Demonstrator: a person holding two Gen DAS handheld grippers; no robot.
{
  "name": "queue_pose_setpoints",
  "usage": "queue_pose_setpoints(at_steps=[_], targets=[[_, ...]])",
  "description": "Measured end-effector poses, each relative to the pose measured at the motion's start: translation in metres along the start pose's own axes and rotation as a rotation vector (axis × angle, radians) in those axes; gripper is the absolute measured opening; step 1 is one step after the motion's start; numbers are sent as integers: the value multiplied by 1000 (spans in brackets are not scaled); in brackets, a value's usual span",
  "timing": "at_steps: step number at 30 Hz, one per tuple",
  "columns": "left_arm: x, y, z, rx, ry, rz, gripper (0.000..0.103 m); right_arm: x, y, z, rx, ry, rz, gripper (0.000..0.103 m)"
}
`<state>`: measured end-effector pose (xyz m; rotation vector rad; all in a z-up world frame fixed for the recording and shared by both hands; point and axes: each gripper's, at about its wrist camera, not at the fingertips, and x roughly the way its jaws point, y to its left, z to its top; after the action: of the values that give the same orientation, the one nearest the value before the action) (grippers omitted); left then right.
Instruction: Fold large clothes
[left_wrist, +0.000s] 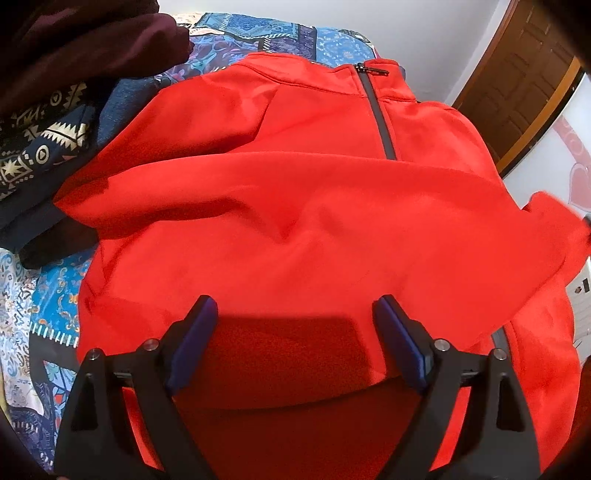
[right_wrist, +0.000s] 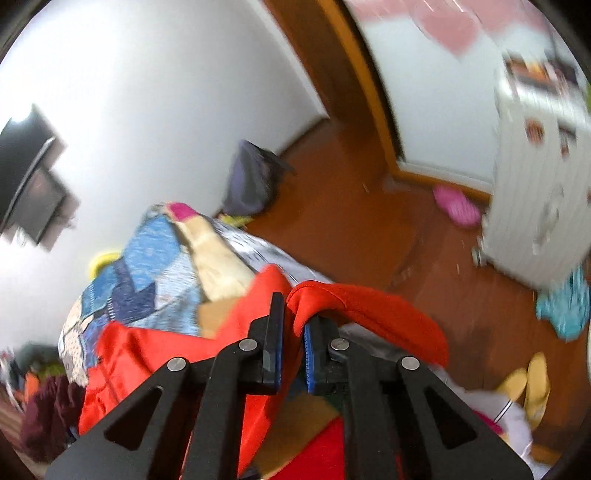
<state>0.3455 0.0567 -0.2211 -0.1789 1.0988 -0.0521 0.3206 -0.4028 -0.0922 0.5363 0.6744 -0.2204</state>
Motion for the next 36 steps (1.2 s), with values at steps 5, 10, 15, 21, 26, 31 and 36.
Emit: queue_pose_setpoints(at_steps=[5,10,15,21,26,31,36], targets=[[-8,4,0,12,7,-7,88,-28,56,1,-172,-41,112,8],[-32,5,0,42,-43,4,88,-31,100,-22,-317,16,229,8],[-60,2,-2,93,-111,19,88,4,122,-65,-375,234,290,8],[-74,-9,-14,160,-140,34,88,38,119,-114,-424,447,234,8],[-73,-17,-18,176,-136,20,88,38,110,-125,-444,518,214,8],[-71,-20,-15,165,-133,11,88,31,109,-119,-406,586,232,35],[-69,-20,-11,159,-133,11,88,6,106,-107,-460,513,223,45]])
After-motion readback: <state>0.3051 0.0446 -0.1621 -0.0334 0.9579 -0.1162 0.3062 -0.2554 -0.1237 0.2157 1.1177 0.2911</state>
